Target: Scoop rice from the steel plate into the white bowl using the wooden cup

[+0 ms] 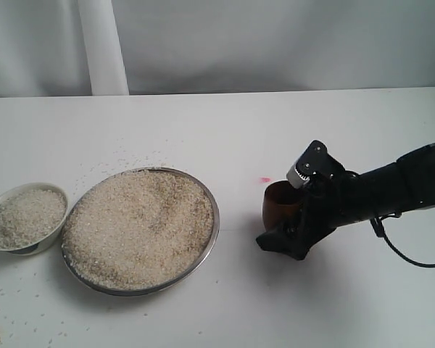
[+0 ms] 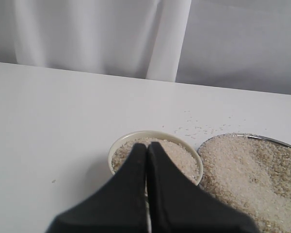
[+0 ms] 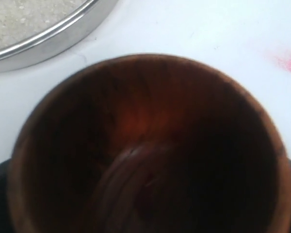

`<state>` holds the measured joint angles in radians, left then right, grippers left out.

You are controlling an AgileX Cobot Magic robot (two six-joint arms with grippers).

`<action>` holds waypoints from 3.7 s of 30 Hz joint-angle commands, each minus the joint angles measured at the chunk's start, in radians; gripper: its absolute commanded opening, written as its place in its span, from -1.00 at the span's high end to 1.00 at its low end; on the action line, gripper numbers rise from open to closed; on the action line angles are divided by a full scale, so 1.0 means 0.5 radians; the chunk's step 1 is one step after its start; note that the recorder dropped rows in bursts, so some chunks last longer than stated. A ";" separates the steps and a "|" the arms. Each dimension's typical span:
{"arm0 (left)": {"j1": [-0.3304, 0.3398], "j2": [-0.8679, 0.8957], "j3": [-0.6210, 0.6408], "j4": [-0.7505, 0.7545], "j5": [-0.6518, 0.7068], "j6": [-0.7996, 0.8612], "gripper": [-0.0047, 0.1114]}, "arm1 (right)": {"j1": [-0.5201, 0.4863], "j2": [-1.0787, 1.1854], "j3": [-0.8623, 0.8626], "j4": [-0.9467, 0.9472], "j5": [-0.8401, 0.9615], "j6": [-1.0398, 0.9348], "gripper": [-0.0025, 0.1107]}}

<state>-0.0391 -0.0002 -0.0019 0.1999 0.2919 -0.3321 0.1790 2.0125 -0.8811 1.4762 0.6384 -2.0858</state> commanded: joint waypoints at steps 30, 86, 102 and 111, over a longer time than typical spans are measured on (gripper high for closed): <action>-0.003 0.000 0.004 -0.002 -0.010 -0.009 0.92 | -0.039 -1.310 0.132 -0.424 -0.097 0.748 -0.88; -0.003 0.000 0.004 -0.002 -0.010 -0.009 0.92 | -0.039 -2.675 0.140 -0.958 -0.717 1.617 0.96; -0.003 0.000 0.004 -0.002 -0.010 -0.009 0.92 | -0.399 -3.337 0.187 -3.150 0.020 3.815 0.96; -0.003 0.000 0.004 -0.002 -0.010 -0.009 0.92 | -0.425 -3.711 0.755 -3.162 -0.529 3.869 0.96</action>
<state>-0.0391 -0.0002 -0.0019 0.1999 0.2919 -0.3321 -0.0150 0.1809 -0.5652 -0.0970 0.4358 -0.1764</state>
